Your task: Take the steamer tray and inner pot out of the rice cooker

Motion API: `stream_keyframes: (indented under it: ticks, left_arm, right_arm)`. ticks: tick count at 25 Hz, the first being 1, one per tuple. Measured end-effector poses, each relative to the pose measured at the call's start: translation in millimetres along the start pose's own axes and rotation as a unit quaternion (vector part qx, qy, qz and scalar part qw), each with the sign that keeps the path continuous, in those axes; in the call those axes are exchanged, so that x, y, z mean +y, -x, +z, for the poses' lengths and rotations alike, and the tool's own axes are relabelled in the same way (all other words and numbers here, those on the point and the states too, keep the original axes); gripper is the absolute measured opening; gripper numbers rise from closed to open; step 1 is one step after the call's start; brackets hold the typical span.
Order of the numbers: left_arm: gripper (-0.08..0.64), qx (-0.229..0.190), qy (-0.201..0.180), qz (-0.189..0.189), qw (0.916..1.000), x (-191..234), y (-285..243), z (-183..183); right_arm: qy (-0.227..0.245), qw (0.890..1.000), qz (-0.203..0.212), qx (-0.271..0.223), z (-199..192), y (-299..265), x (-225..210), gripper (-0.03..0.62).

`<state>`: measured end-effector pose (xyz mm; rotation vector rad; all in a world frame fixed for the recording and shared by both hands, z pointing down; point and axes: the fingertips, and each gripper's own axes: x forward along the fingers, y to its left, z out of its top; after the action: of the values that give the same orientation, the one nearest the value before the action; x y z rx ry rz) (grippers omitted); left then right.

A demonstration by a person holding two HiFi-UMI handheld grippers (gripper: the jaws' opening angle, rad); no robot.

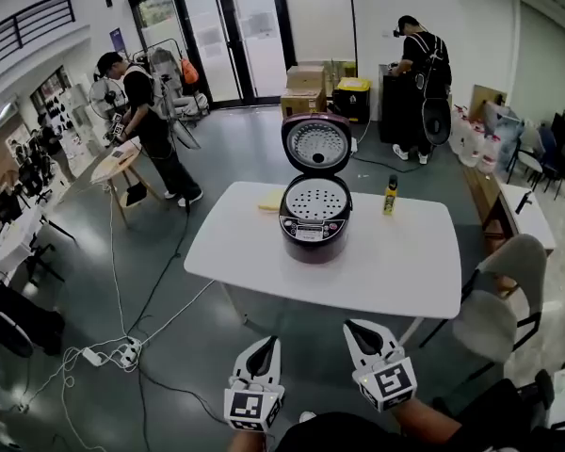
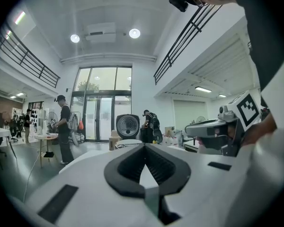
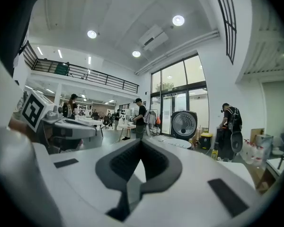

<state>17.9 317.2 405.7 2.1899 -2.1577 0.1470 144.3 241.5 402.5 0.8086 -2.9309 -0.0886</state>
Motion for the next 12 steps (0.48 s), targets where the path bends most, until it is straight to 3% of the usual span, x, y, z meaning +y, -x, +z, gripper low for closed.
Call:
stream_keyframes:
  ticks: [3,6,7,11,12]
  left_arm:
    - [0.004,0.009,0.002,0.004,0.9999,13.4,-2.0,-0.8]
    - [0.114,0.007,0.007,0.023,0.9997,32.5,-4.4,3.9]
    - [0.175,0.003,0.010,0.028,0.9996,38.2,-5.3,6.4]
    - [0.546,0.007,0.005,0.043,0.9991,57.7,-12.1,6.7]
    - [0.588,0.009,0.004,0.047,0.9988,63.6,-14.7,5.5]
  right_arm:
    - [0.021,1.000,-0.014,0.002,0.6,-7.8,5.6,0.025]
    - [0.040,0.999,-0.023,0.006,-0.6,-18.0,10.7,0.218]
    - [0.035,0.999,-0.028,0.004,-0.4,-21.2,11.5,0.278]
    - [0.058,0.997,-0.056,-0.012,2.2,-33.4,9.3,0.498]
    - [0.060,0.996,-0.060,-0.012,2.7,-36.7,8.3,0.533]
